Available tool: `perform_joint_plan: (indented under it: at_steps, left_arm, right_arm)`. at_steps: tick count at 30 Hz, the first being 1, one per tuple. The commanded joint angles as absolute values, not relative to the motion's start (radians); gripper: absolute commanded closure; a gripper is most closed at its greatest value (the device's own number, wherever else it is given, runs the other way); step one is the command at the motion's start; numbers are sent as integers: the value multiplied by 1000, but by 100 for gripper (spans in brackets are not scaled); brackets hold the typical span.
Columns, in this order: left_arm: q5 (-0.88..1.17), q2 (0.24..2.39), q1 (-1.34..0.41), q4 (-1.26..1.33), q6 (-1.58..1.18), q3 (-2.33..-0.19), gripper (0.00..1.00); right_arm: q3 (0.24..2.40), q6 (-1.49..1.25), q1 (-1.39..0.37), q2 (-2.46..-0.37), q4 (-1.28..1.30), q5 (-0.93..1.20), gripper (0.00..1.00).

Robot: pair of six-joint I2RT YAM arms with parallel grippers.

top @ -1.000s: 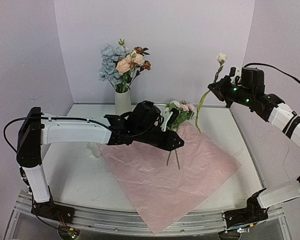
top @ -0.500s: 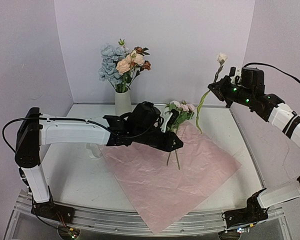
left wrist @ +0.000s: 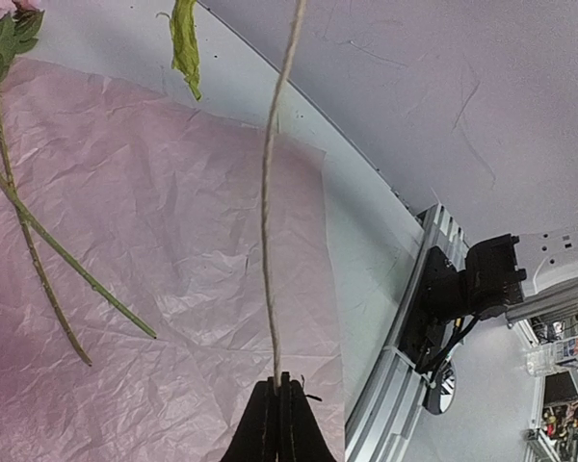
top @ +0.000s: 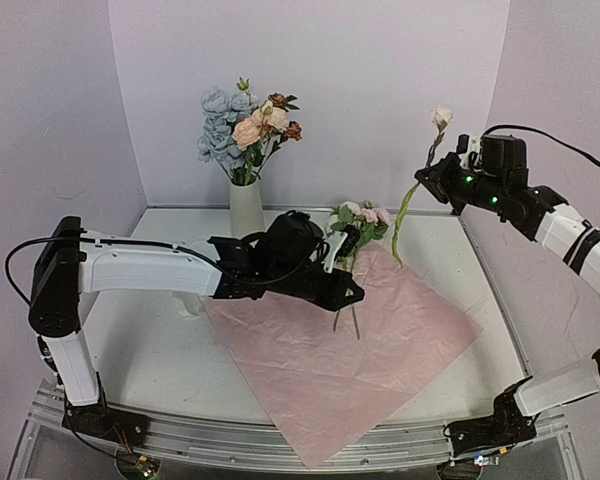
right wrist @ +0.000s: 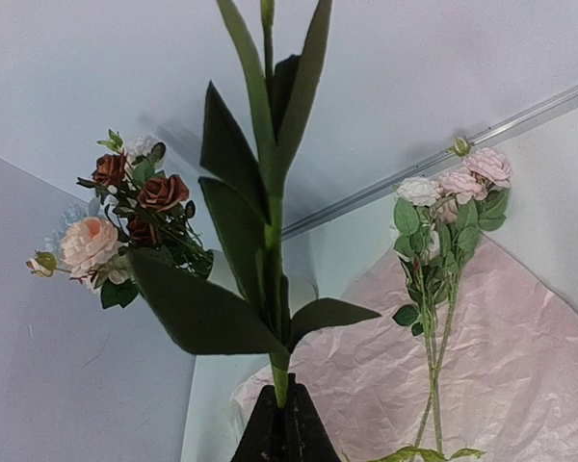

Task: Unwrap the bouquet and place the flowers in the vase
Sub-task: Pick up the fake flower from the wrapping paper.

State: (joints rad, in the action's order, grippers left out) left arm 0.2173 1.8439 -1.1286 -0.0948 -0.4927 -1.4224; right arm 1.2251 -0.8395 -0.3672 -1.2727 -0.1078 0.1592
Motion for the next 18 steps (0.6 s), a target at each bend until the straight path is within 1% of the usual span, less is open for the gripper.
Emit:
perform_joint_plan:
  at_steps: [1,7,18]
  left_arm:
    - [148,1792,-1183,-105,-383,-1384,100]
    - [36,1799,-1264,-112,-286,-1388,100]
    - [9,1815,-1297,-125,-223,-1387,100]
  right_arm:
    - [1321,-795,-317,-1312,-111,212,100]
    - [1362,-791,-272,-1353,-90,297,100]
    - [1370,-790,-229,-1369,-75,366,100]
